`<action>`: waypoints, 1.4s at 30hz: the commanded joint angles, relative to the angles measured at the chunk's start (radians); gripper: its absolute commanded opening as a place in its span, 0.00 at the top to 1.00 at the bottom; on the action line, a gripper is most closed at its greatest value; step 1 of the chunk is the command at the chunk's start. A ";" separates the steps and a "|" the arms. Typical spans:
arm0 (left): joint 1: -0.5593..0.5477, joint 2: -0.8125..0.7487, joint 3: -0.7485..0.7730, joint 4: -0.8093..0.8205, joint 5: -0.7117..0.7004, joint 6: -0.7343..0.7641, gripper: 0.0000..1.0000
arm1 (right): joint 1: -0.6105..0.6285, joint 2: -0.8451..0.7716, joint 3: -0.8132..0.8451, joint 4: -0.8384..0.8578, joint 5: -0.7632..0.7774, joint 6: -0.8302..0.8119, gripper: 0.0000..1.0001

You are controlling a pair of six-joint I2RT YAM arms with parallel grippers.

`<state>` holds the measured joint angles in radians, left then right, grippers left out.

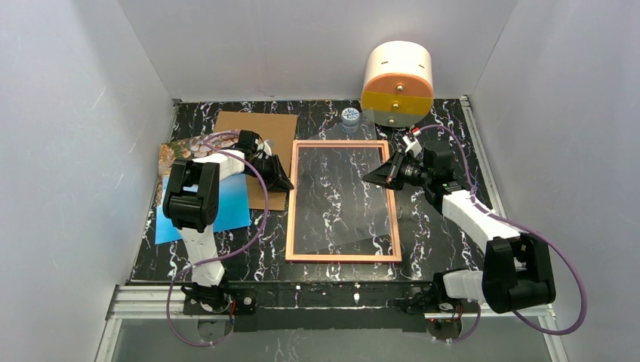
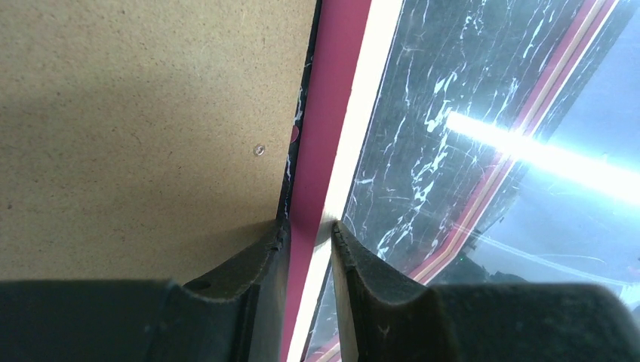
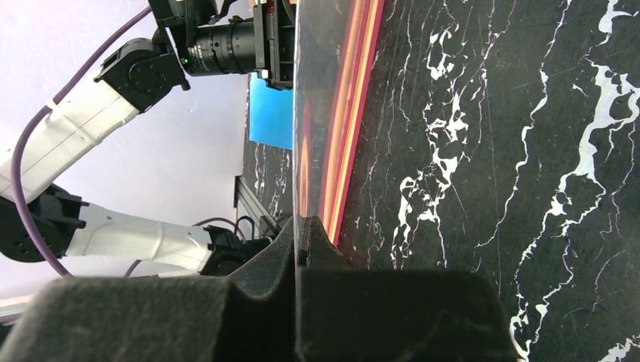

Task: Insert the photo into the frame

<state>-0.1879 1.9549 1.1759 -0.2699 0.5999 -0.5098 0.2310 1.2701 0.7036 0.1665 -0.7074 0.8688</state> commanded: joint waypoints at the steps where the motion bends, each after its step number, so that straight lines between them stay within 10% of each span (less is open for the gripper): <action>1: -0.008 0.047 -0.015 -0.060 -0.091 0.027 0.76 | 0.005 0.009 -0.019 0.043 -0.002 -0.007 0.99; 42: -0.008 0.069 -0.019 -0.073 -0.106 0.035 0.76 | 0.005 -0.018 -0.035 -0.078 0.051 -0.119 0.99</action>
<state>-0.1860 1.9594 1.1786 -0.2733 0.6048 -0.5098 0.2314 1.2537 0.6559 0.1074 -0.6407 0.8051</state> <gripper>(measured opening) 0.243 0.033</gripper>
